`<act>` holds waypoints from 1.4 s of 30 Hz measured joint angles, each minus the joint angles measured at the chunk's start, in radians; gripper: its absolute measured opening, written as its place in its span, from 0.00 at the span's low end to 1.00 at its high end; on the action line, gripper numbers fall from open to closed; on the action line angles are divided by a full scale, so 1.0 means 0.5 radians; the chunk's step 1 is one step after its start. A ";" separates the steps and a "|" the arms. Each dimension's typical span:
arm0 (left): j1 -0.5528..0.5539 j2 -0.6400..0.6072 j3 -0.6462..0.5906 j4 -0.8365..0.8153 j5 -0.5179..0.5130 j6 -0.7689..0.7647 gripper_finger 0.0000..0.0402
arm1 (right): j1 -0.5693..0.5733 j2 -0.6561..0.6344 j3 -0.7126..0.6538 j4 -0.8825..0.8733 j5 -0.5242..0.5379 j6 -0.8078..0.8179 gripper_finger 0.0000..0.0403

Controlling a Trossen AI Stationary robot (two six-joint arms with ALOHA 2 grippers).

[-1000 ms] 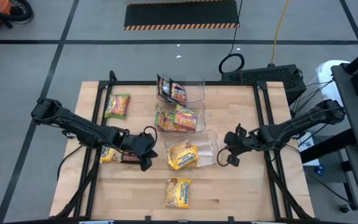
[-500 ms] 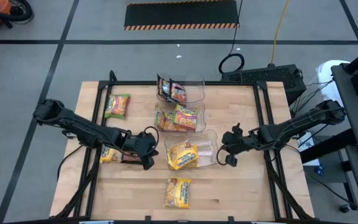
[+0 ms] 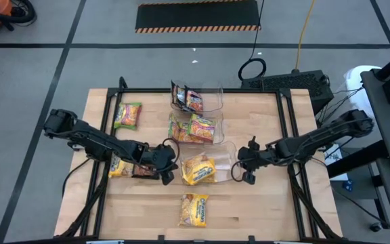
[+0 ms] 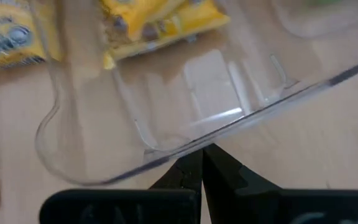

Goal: Sort Maruchan noodles
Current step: Adjust the bottom transparent bin, then put the yellow noodle pack into the bottom transparent bin

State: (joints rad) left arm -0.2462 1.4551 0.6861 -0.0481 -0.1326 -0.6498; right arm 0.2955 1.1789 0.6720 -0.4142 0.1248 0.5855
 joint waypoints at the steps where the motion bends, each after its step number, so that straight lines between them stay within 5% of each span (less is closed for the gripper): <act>1: 0.000 0.000 0.000 -0.005 0.000 0.000 0.06 | -0.002 0.028 0.000 0.059 -0.022 -0.012 0.00; 28: 0.023 -0.028 -0.002 -0.396 -0.043 -0.087 0.06 | -0.143 0.182 0.000 0.490 -0.158 -0.234 0.00; 42: -0.209 -0.578 -0.002 -0.968 -0.057 -0.303 0.06 | -0.012 -0.121 0.001 0.441 -0.239 -0.058 0.00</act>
State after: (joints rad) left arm -0.3510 1.1659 0.6853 -0.5321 -0.1611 -0.8012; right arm 0.2896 1.1184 0.6724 -0.1936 0.0052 0.5565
